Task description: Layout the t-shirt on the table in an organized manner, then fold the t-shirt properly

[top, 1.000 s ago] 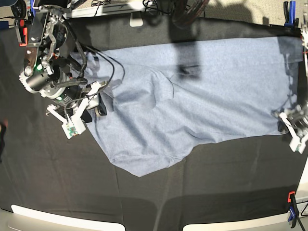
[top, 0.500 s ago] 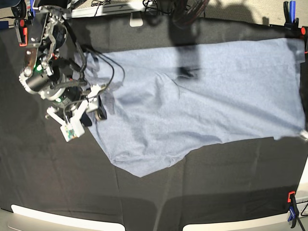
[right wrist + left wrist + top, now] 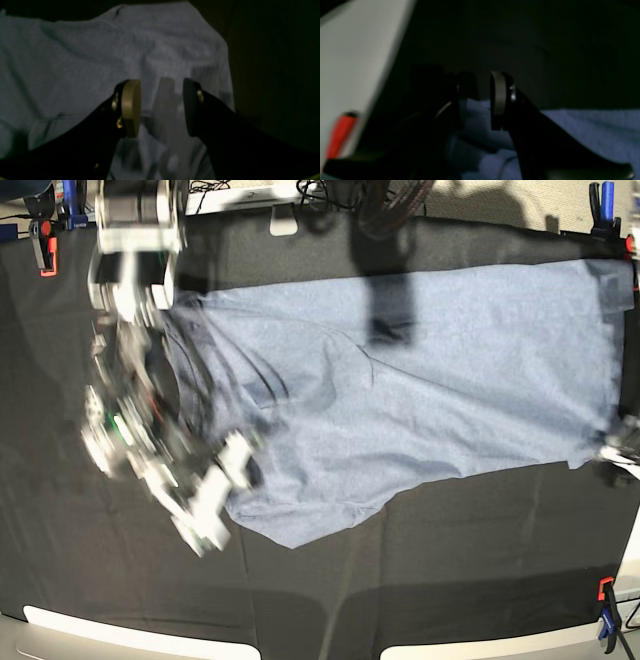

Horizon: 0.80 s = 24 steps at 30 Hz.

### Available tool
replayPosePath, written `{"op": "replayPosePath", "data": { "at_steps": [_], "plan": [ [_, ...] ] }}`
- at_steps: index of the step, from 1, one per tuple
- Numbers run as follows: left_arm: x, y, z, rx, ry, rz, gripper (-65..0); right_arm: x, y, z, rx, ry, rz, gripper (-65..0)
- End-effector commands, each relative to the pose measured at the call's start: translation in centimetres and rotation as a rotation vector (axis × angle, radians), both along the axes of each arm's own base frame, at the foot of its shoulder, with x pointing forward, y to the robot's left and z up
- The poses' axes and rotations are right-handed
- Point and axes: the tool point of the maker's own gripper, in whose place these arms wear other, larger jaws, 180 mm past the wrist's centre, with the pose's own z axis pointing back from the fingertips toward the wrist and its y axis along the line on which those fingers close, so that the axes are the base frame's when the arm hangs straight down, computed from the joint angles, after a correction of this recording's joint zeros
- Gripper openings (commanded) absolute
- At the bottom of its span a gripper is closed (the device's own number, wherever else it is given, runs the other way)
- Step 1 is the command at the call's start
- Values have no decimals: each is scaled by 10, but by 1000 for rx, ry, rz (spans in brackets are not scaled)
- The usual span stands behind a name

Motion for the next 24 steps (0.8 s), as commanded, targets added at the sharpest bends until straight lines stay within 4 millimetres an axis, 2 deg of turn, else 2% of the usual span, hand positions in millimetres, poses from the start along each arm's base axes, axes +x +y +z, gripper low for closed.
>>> {"op": "replayPosePath", "data": {
  "at_steps": [1, 5, 8, 11, 14, 19, 24],
  "plan": [
    [7, 14, 22, 31, -56, 14, -503, 21, 8, 25, 6, -71, 11, -383],
    [-2, 9, 6, 45, -21, 1, -503, 60, 23, 32, -10, -62, -5, -383],
    [-7, 10, 1, 57, -3, -2, -503, 85, 17, 30, -25, -26, -30, -383],
    [-13, 10, -5, 56, 11, -2, -503, 102, 5, 20, -62, 44, -51, -383],
    [-18, 10, -10, 56, 27, -3, -503, 109, -10, 3, -100, 122, -72, -383],
    [-19, 10, -12, 53, 38, -2, -503, 110, -28, -22, -132, 195, -115, -383],
    [-19, 10, -12, 52, 38, -2, -503, 108, -59, -44, -205, 225, -281, -383]
  ]
}}
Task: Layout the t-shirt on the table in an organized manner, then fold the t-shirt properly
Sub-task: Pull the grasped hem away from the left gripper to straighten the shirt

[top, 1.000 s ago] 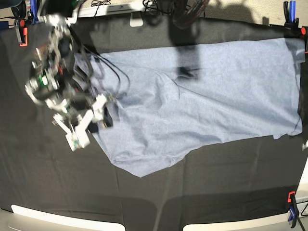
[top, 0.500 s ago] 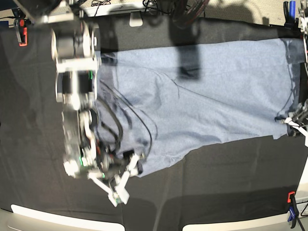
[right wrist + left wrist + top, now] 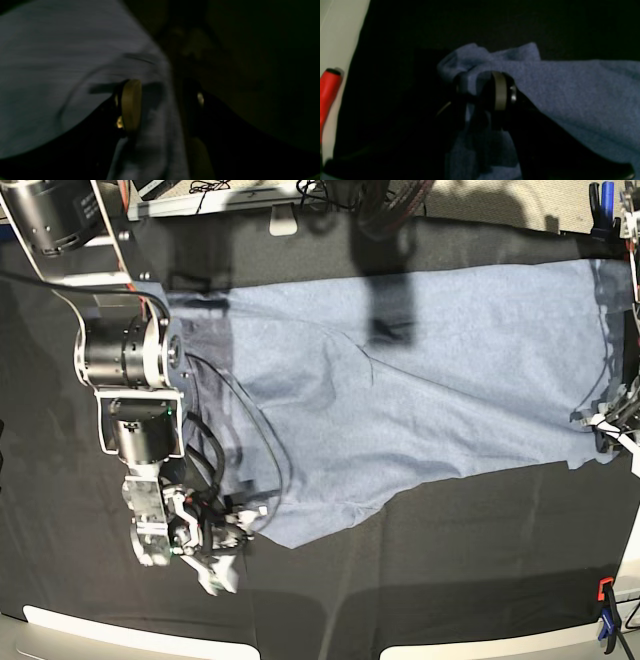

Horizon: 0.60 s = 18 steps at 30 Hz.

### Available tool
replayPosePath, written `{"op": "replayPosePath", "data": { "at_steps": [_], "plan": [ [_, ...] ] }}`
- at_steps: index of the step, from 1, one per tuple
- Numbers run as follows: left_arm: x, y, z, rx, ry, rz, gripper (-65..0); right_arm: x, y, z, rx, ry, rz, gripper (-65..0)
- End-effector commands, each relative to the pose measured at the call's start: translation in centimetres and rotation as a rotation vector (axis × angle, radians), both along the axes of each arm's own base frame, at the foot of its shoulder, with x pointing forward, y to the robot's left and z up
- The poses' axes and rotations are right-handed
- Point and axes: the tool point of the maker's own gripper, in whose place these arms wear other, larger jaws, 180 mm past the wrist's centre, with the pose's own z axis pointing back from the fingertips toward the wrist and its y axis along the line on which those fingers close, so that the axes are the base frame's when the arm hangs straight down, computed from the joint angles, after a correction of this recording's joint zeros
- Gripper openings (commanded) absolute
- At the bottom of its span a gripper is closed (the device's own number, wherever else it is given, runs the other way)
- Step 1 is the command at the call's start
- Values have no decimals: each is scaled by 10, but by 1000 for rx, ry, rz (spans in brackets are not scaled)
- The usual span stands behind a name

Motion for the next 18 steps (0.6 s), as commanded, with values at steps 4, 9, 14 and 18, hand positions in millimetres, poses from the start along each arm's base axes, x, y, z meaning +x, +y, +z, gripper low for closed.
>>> {"op": "replayPosePath", "data": {
  "at_steps": [4, 9, 14, 18],
  "plan": [
    [13, 10, 24, 18, -65, 6, -503, 21, -6, 22, -14, -79, -1, -383],
    [14, 10, 24, 18, -66, 7, -503, 11, 5, 10, 49, -44, 8, -383],
    [14, 10, 24, 18, -66, 6, -503, -1, 9, -4, 52, -2, 20, -420],
    [14, 10, 24, 19, -66, 6, -508, 0, 6, -7, 28, -25, 31, -630]
  ]
}}
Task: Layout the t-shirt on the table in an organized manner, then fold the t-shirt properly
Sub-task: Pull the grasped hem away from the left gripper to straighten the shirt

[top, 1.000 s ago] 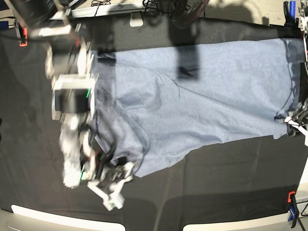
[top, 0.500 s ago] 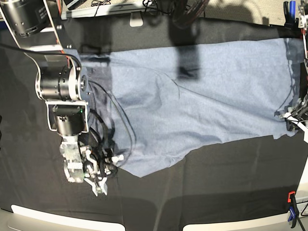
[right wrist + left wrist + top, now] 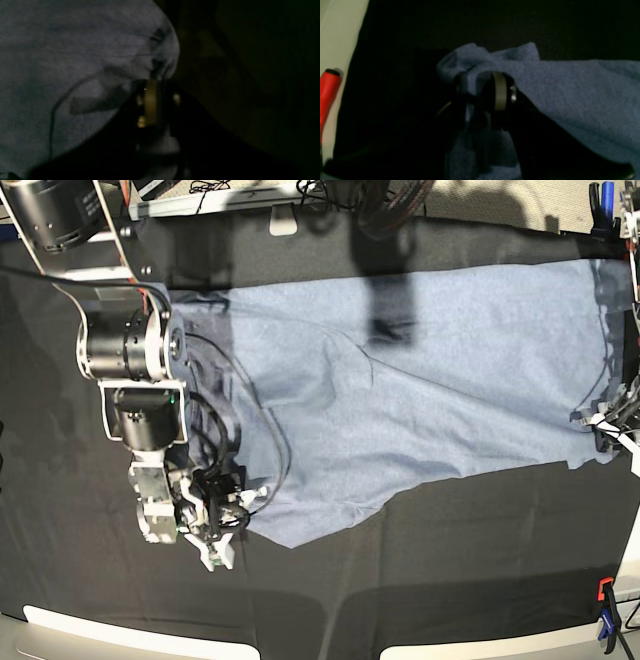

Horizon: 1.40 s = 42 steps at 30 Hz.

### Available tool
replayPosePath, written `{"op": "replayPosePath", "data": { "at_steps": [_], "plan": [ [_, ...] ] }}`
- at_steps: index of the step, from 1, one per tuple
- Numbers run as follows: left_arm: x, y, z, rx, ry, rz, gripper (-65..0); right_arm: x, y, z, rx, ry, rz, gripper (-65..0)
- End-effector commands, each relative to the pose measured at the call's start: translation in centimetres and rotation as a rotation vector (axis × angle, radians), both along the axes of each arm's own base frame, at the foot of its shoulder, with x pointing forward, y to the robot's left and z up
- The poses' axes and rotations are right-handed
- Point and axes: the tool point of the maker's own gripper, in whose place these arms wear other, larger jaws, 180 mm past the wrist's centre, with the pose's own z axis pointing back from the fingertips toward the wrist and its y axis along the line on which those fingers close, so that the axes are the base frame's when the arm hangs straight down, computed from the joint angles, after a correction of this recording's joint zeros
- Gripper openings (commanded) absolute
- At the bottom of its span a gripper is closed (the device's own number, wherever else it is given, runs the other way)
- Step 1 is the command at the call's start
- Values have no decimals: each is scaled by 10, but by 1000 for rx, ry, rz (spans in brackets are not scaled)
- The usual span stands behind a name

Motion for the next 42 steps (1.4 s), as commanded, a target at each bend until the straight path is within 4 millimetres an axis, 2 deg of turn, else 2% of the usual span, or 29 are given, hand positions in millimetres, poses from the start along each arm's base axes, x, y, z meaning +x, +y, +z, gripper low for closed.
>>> {"op": "replayPosePath", "data": {
  "at_steps": [1, 3, 7, 9, 12, 16, 22, 25, 28, 32, 35, 36, 40, 42],
  "plan": [
    [14, 10, 25, 18, -68, 7, -521, 19, -6, 21, -37, -66, 6, -650],
    [14, 11, 26, 19, -76, 7, -541, 30, -8, 32, -65, -132, 24, -650],
    [15, 11, 27, 19, -84, 7, -541, 47, -7, 67, -92, -228, 53, -650],
    [15, 11, 27, 20, -82, 7, -541, 46, 5, 82, -78, -253, 117, -650],
    [15, 10, 26, 19, -82, 7, -541, 30, 25, 93, -29, -298, 192, -650],
    [15, 11, 26, 20, -81, 7, -540, -9, 48, 94, -35, -390, 268, -650],
    [15, 11, 26, 19, -81, 7, -540, -98, 70, 98, -104, -532, 405, -650],
    [15, 10, 27, 19, -82, 7, -540, -141, 68, 89, -122, -527, 444, -650],
    [15, 11, 27, 19, -82, 7, -540, -174, 59, 73, -156, -475, 473, -650],
    [15, 10, 27, 19, -82, 7, -540, -206, 47, 47, -172, -381, 493, -650],
    [15, 10, 27, 19, -82, 7, -540, -218, 44, 38, -173, -341, 493, -650],
    [15, 10, 27, 19, -82, 7, -540, -219, 44, 37, -169, -330, 489, -624],
    [15, 11, 26, 19, -79, 7, -540, -212, 62, 49, -16, -333, 454, -395],
    [14, 10, 25, 18, -75, 7, -540, -204, 71, 61, 56, -340, 430, -337]
  ]
}}
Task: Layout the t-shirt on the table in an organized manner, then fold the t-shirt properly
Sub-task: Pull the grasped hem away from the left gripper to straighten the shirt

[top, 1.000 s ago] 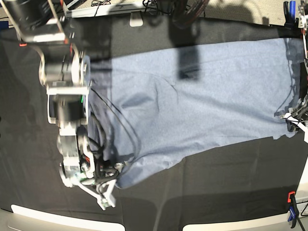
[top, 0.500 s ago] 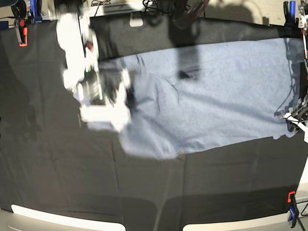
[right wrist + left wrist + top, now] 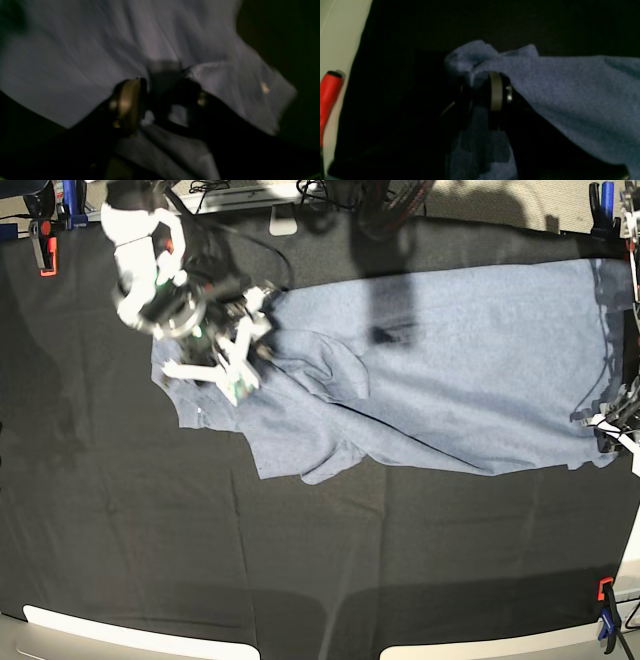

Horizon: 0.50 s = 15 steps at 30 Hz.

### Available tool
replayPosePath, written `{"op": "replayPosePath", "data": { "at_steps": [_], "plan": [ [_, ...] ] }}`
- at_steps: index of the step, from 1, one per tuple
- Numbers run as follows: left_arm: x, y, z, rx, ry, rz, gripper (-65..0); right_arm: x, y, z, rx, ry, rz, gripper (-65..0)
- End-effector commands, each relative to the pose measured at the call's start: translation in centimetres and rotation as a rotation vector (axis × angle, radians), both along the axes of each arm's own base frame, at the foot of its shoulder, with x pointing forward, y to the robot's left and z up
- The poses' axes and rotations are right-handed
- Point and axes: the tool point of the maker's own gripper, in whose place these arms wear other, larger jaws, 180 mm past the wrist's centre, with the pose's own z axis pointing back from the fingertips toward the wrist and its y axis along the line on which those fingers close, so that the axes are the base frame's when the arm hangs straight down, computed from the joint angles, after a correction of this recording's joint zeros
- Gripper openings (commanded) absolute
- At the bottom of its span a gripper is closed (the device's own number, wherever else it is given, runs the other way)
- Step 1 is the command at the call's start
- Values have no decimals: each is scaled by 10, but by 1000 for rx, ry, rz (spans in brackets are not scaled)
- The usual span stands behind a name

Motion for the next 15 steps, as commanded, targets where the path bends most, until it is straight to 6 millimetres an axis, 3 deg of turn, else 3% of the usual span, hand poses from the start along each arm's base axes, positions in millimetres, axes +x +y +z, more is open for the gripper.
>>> {"op": "replayPosePath", "data": {
  "at_steps": [1, 10, 12, 15],
  "plan": [
    [14, 10, 24, 17, -68, 7, -540, 16, 2, 20, 42, -56, -26, -336],
    [14, 10, 24, 17, -67, 7, -540, 87, -5, 70, 135, -165, -229, -336],
    [13, 10, 24, 17, -67, 7, -540, 103, -7, 70, 166, -159, -275, -336],
    [13, 10, 24, 17, -67, 7, -540, 123, -9, 54, 179, -95, -317, -336]
  ]
}}
